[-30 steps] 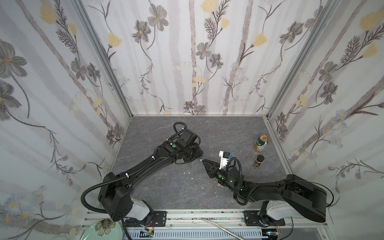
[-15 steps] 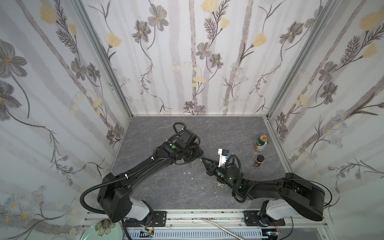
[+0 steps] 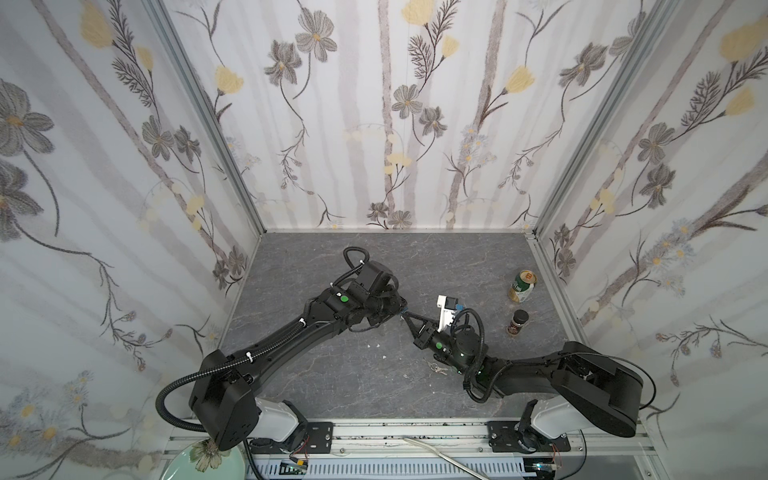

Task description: Unlock with the key

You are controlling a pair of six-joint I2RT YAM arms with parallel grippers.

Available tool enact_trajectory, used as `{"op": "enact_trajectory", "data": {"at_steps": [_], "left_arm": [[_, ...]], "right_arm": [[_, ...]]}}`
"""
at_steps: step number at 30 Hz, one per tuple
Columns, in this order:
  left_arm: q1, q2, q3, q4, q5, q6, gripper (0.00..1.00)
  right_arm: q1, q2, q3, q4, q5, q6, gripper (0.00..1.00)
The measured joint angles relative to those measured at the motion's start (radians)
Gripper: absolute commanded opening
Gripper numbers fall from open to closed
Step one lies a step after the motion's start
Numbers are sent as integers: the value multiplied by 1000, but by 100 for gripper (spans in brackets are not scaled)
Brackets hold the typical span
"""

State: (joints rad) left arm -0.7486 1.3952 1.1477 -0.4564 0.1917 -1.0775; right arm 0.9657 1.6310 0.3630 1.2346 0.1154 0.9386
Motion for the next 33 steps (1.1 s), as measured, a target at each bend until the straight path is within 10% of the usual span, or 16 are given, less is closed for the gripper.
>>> {"op": "enact_trajectory", "data": {"at_steps": [33], "left_arm": [[0,-52,-23,64,-35,0,0]], "right_arm": [[-77,121,9,241,-163,376,0]]}}
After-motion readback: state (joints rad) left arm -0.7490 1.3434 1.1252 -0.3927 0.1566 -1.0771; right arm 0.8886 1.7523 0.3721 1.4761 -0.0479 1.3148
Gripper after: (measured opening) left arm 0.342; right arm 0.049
